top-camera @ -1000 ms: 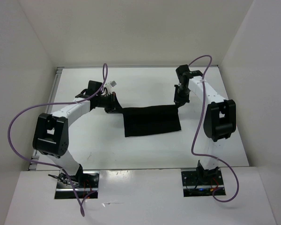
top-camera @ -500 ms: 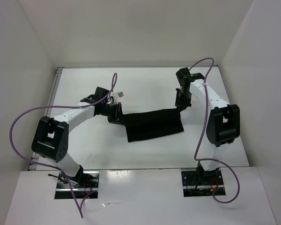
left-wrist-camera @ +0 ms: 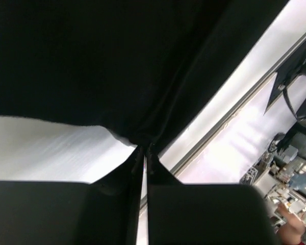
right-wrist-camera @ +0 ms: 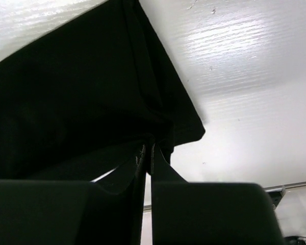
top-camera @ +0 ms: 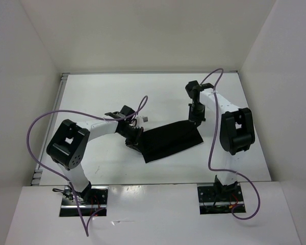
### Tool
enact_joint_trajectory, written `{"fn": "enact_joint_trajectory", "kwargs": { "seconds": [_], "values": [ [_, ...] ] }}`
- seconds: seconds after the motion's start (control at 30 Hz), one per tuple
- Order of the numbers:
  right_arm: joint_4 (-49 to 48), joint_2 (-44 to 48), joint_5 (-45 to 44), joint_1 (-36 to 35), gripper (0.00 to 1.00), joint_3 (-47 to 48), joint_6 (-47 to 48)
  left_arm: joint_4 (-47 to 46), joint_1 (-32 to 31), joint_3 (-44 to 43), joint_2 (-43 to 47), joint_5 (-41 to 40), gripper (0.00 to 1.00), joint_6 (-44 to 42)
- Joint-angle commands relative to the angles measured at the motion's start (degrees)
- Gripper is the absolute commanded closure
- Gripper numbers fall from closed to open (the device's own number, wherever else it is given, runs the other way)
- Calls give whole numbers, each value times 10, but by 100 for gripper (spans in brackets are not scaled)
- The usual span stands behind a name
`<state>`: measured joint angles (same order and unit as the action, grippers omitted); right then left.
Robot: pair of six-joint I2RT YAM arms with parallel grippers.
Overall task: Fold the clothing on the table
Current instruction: Fold the skirt
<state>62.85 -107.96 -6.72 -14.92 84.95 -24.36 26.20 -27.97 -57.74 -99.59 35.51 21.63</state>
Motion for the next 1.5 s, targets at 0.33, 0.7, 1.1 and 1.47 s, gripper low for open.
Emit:
{"fn": "enact_joint_trajectory", "kwargs": {
  "seconds": [0.33, 0.7, 1.1, 1.47],
  "values": [
    [105, 3, -126, -73, 72, 0, -87, 134, -33, -4, 34, 12, 57, -74],
    [112, 43, -138, -78, 80, 89, -101, 103, -6, -135, 27, -34, 57, -26],
    [68, -62, -162, -59, 81, 141, -73, -31, -6, -279, -173, -35, 75, 40],
    [-33, -153, -30, -47, 92, 84, -23, -31, 12, -188, -180, -116, 93, 67]
  ]
}}
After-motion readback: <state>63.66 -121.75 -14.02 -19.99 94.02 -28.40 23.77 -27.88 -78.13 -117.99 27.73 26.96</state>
